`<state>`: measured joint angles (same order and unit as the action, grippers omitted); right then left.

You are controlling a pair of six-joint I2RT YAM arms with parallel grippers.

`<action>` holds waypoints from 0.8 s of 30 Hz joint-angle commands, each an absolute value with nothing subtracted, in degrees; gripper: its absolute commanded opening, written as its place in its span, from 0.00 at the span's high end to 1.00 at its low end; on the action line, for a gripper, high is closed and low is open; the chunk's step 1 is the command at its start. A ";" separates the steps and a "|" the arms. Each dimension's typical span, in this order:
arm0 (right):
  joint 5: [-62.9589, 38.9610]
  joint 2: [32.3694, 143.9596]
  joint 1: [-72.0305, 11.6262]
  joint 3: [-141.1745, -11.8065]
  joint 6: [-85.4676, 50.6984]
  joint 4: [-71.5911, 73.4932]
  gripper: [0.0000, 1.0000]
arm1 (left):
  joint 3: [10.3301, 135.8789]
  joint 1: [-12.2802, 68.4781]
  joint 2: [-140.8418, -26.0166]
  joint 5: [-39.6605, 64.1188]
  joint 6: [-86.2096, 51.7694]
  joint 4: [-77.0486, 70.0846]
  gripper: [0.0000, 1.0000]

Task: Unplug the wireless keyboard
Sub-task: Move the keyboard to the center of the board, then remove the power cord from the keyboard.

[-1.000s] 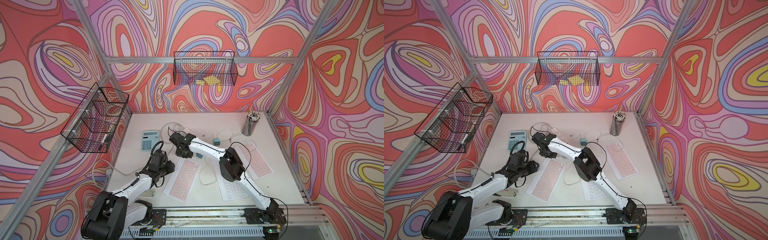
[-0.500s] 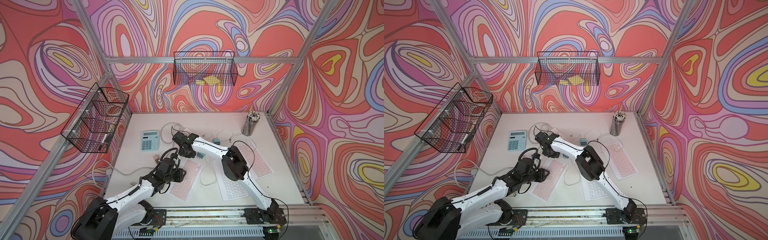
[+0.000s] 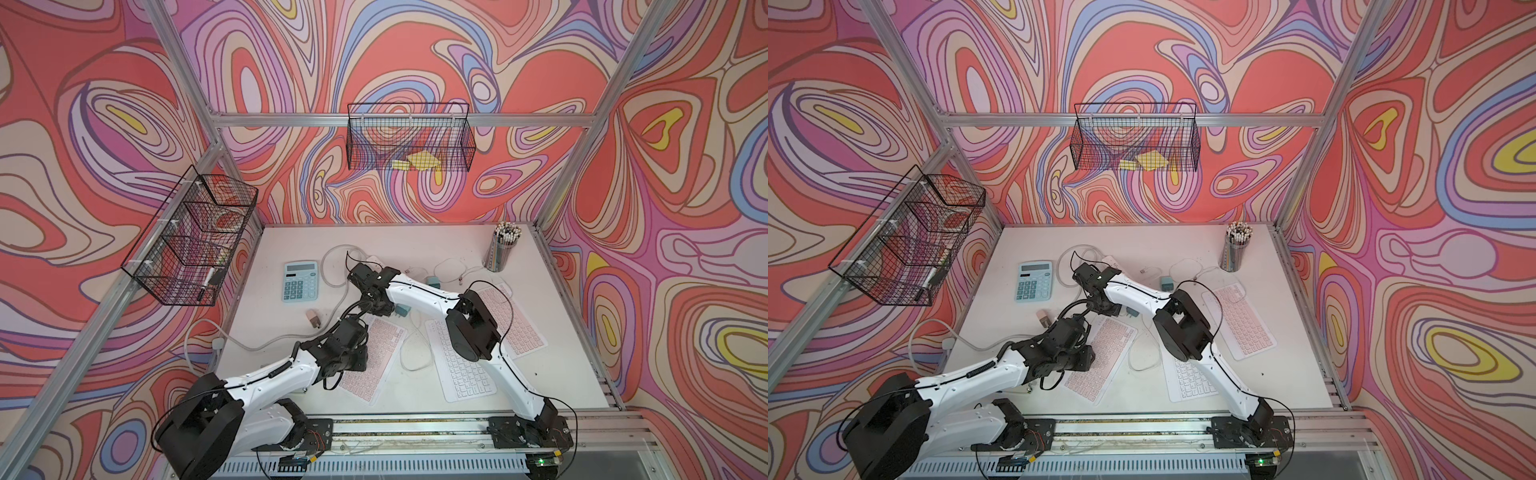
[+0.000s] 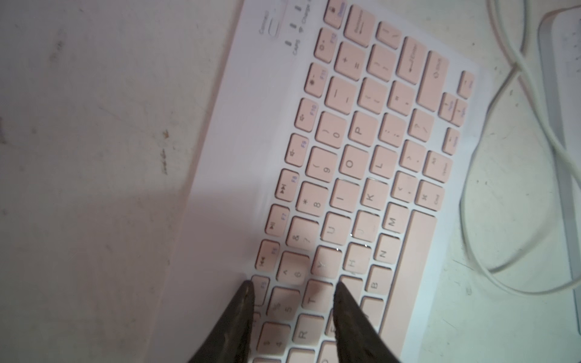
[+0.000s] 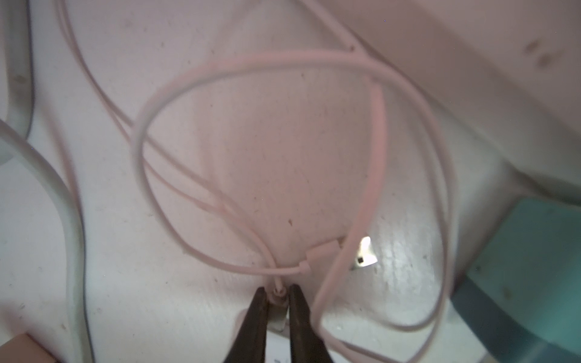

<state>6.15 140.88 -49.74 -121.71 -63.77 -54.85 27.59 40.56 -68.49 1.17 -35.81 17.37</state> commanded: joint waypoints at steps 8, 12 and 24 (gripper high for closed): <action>5.05 144.85 -48.81 -117.96 -65.54 -61.57 0.83 | 28.45 44.12 -72.95 3.72 -42.55 28.87 0.57; 4.60 144.51 -48.61 -117.23 -65.92 -60.12 0.83 | 28.89 47.15 -72.03 4.89 -44.13 30.17 0.57; 2.19 143.34 -47.89 -113.49 -67.03 -56.87 0.84 | 25.31 54.88 -68.64 -3.02 -48.71 36.59 0.57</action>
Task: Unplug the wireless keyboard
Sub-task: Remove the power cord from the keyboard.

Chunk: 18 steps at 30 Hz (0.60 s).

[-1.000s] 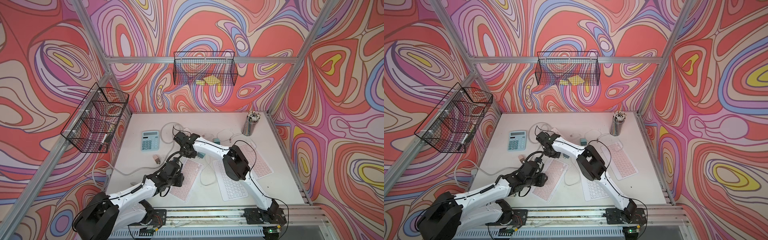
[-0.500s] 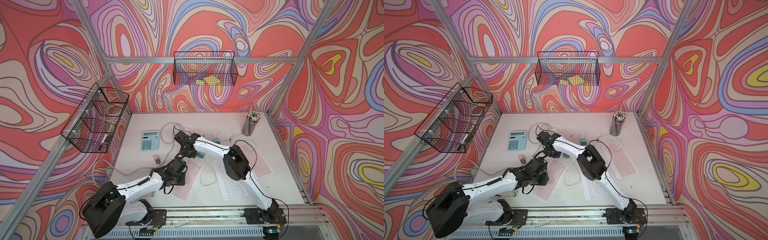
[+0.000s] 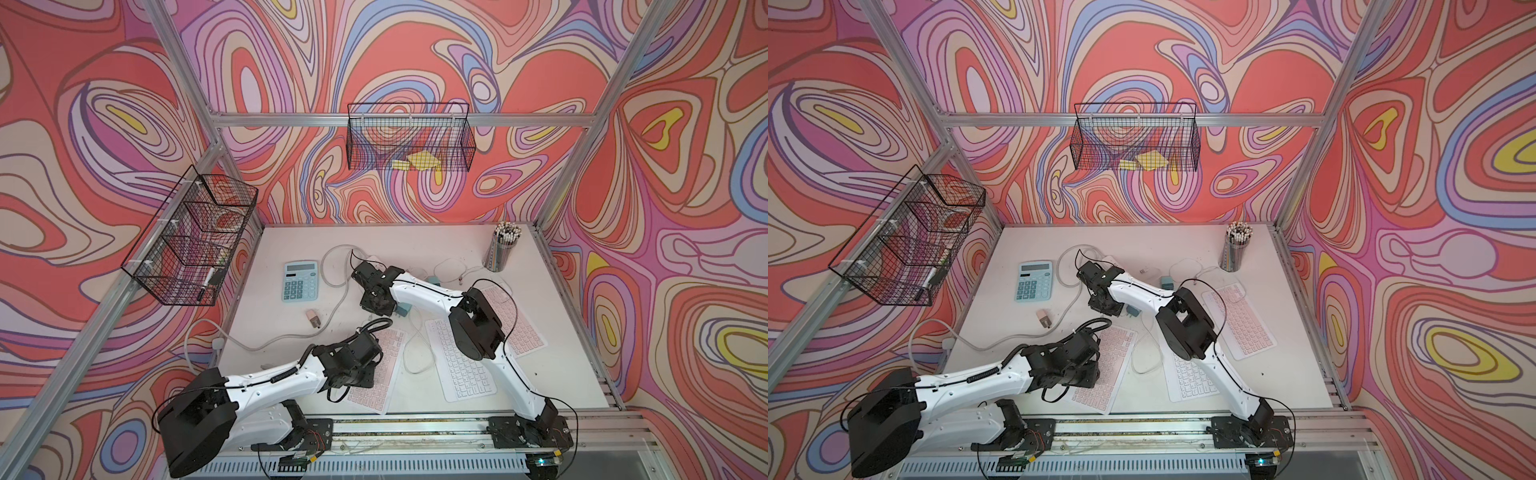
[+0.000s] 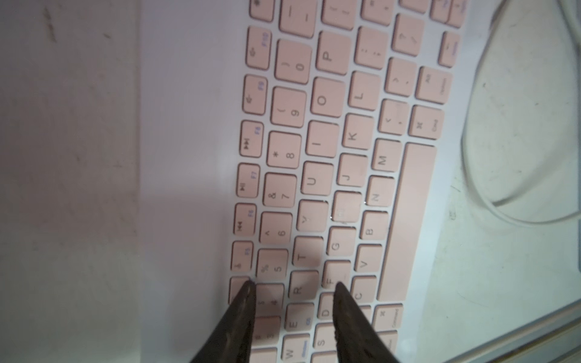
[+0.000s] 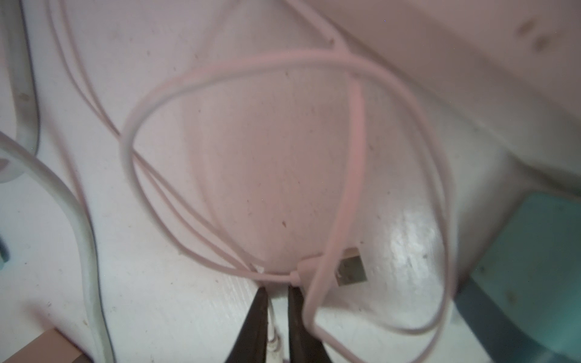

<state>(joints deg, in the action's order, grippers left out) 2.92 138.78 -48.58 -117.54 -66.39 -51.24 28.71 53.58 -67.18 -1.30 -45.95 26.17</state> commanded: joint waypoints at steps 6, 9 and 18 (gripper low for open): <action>1.66 143.71 -47.82 -113.80 -66.26 -58.18 0.86 | 23.76 56.43 -67.09 -4.30 -48.91 33.85 0.57; 1.61 143.40 -47.94 -114.32 -64.28 -59.80 0.82 | 23.35 56.44 -67.35 -3.79 -48.95 33.84 0.57; -3.58 142.78 -49.23 -117.02 -60.20 -62.72 0.76 | 23.27 56.54 -72.80 -2.68 -49.49 29.71 0.57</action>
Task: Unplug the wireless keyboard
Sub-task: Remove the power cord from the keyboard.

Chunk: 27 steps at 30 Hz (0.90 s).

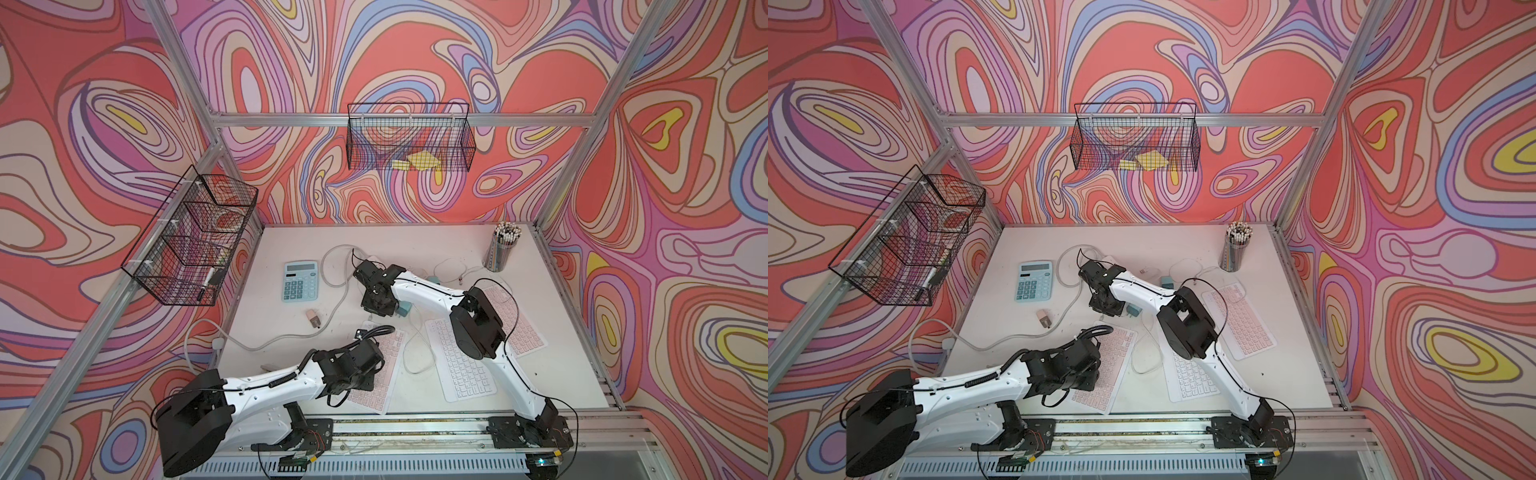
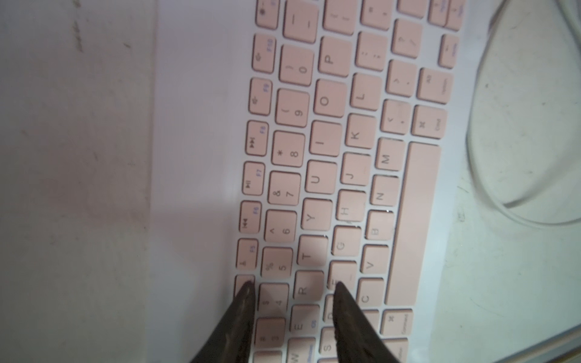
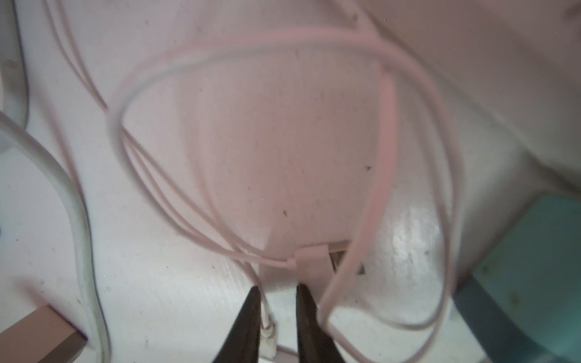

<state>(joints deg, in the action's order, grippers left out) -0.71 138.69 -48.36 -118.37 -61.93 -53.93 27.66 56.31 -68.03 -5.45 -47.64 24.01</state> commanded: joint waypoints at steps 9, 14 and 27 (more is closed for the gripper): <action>-7.54 144.10 -51.20 -118.66 -63.01 -63.01 0.76 | 22.74 57.05 -73.66 -3.29 -49.96 27.94 0.58; -10.04 143.97 -51.46 -118.52 -65.30 -59.33 0.77 | 21.60 57.15 -72.54 -3.24 -50.36 27.51 0.59; -8.12 145.15 -52.69 -119.75 -62.71 -65.72 0.83 | 21.35 57.13 -73.38 -3.05 -50.80 26.72 0.59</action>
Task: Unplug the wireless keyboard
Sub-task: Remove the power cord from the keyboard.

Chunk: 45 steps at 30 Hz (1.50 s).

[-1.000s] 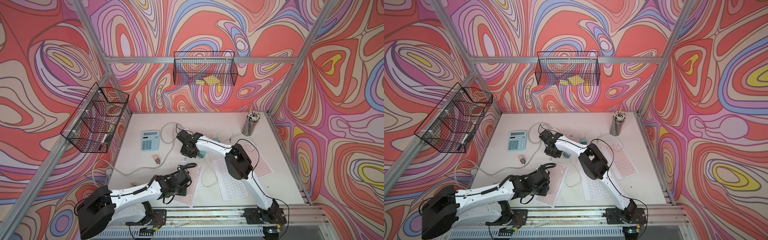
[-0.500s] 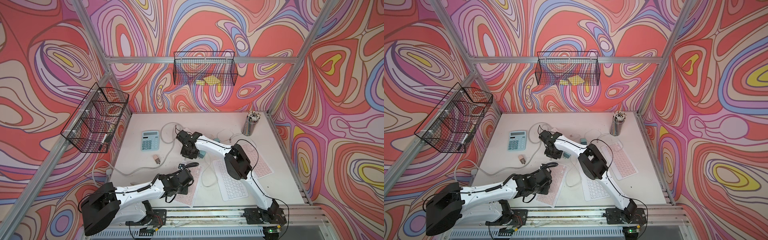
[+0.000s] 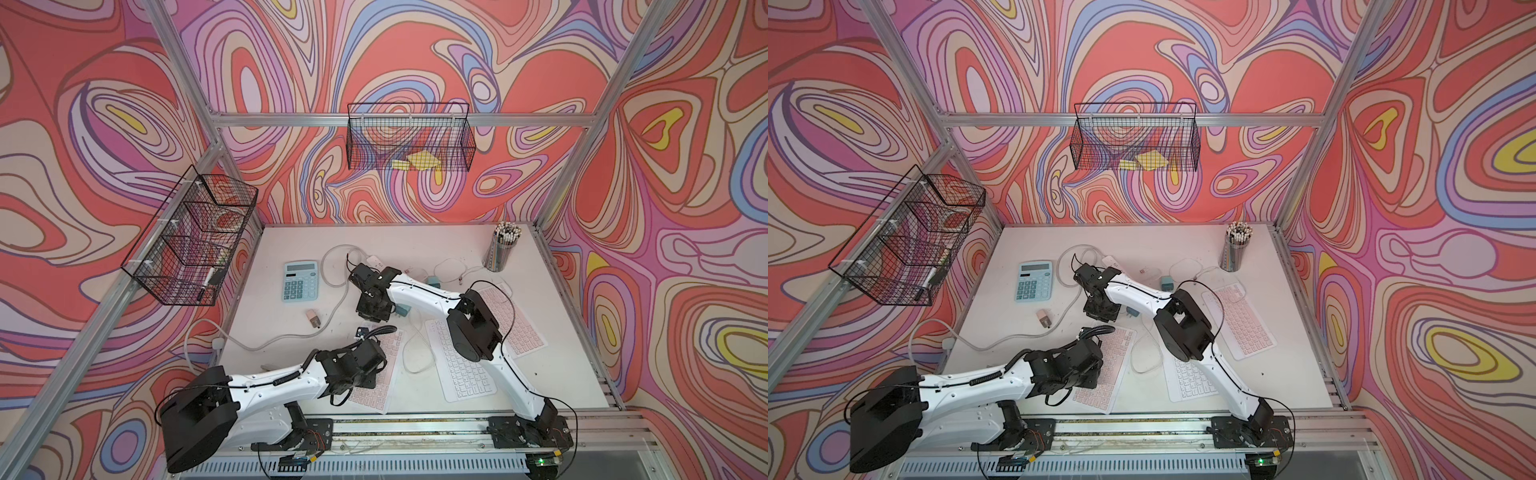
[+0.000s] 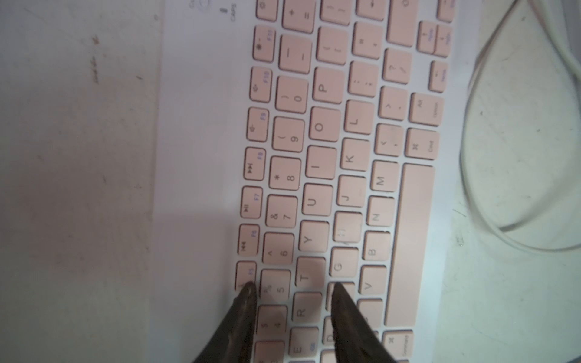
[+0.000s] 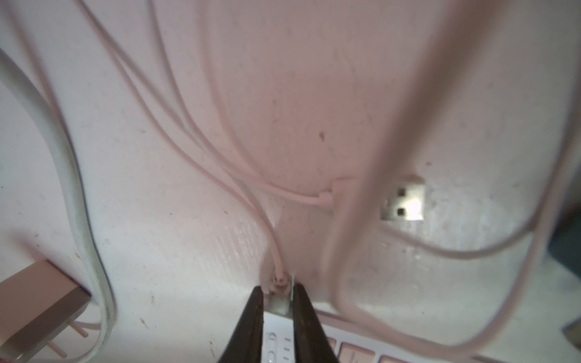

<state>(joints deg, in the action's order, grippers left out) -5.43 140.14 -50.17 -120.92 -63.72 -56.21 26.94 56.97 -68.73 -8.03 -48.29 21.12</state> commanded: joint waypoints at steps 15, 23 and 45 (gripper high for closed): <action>-2.55 150.03 -50.58 -125.18 -64.72 -69.27 0.98 | 20.05 57.17 -73.08 -2.72 -53.22 26.50 0.59; 0.21 146.97 -48.99 -121.73 -65.73 -60.81 1.00 | 18.49 57.13 -73.55 -0.75 -55.81 24.74 0.60; 6.90 146.33 -47.05 -119.56 -70.30 -58.13 1.00 | 15.76 59.67 -77.26 4.30 -59.83 22.72 0.62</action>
